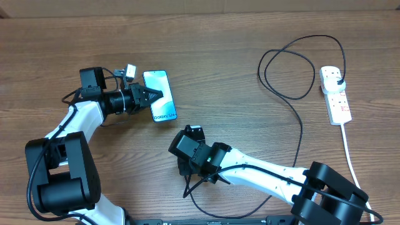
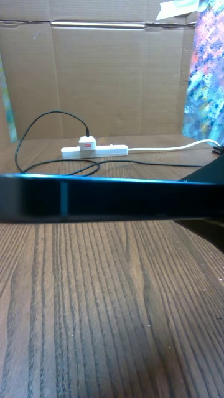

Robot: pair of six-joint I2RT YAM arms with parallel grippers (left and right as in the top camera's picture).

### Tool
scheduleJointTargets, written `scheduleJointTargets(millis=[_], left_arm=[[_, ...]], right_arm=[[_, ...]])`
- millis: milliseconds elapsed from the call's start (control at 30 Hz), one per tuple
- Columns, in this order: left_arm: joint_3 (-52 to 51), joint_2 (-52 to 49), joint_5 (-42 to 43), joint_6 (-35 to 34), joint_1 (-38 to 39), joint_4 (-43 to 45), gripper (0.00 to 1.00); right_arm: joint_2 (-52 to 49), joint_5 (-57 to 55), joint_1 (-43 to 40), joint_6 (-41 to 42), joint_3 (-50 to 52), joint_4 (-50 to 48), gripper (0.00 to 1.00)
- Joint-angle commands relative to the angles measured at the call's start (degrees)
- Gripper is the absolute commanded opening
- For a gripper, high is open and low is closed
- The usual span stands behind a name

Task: Plug charger to phone and switch on socket
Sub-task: 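Close the right gripper on the black cable just below the USB-C plug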

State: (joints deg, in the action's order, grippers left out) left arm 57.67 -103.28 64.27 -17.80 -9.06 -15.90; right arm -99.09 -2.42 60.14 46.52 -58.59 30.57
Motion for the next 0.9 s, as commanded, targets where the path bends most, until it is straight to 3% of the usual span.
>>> scheduleJointTargets(millis=[0,533,867], left_arm=[[-0.2,-0.5,1.6,1.6,-0.3,0.1,0.04],[-0.2,-0.5,1.5,1.6,-0.3,0.2,0.04],[-0.2,-0.5,1.5,1.6,-0.3,0.2,0.04]], right_arm=[[-0.1,-1.0,0.2,0.2,-0.2,-0.3,0.49],[-1.4,-2.7,1.0,2.6,-0.2,-1.7,0.52],[-7.1,-1.4,1.8,2.8,-0.2,-4.6,0.32]])
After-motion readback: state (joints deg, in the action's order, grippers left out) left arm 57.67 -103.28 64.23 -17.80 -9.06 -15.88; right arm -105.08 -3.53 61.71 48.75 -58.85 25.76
